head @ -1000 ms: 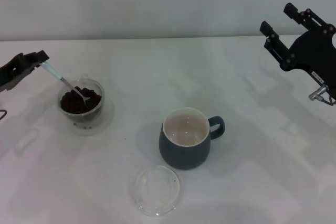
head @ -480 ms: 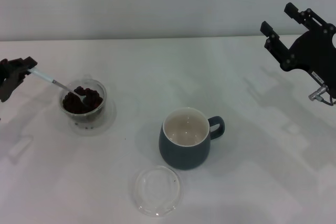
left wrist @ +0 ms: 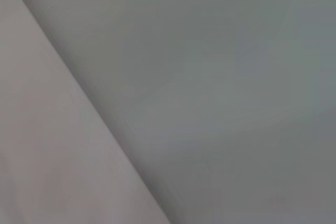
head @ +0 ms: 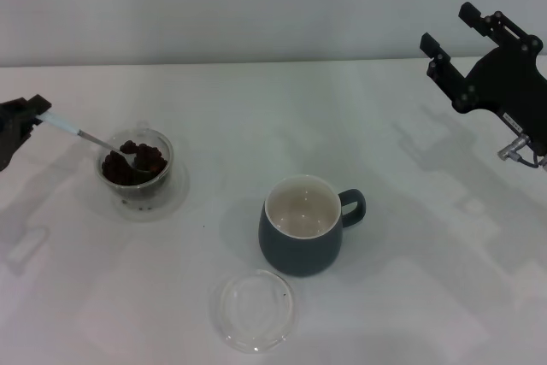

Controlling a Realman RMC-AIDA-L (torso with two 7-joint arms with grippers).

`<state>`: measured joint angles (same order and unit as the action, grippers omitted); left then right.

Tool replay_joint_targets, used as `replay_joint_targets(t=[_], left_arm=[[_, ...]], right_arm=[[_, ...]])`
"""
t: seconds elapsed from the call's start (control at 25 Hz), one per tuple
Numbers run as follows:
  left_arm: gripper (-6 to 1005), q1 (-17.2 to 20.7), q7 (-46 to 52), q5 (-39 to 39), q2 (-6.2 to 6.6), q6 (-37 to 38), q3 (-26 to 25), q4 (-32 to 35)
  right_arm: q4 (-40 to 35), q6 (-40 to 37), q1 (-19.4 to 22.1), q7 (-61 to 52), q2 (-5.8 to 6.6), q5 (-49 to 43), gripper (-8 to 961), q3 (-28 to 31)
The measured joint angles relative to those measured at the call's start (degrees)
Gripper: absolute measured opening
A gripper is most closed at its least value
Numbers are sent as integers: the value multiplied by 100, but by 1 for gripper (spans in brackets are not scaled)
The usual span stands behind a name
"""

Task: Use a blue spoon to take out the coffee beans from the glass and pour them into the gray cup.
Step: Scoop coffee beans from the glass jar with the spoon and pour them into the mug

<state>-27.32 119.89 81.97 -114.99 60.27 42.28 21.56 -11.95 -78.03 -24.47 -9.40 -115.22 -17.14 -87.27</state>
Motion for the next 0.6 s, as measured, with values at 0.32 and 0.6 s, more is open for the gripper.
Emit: replay_joint_targets(t=[0.32, 0.6], left_arm=[[134, 93, -333, -222, 24, 363, 0, 123], [134, 55, -439, -282, 30, 706, 0, 133]], right_arm=[[-41, 9, -15, 7, 0, 0, 591, 0], [-55, 15, -14, 9, 0, -23, 592, 0]])
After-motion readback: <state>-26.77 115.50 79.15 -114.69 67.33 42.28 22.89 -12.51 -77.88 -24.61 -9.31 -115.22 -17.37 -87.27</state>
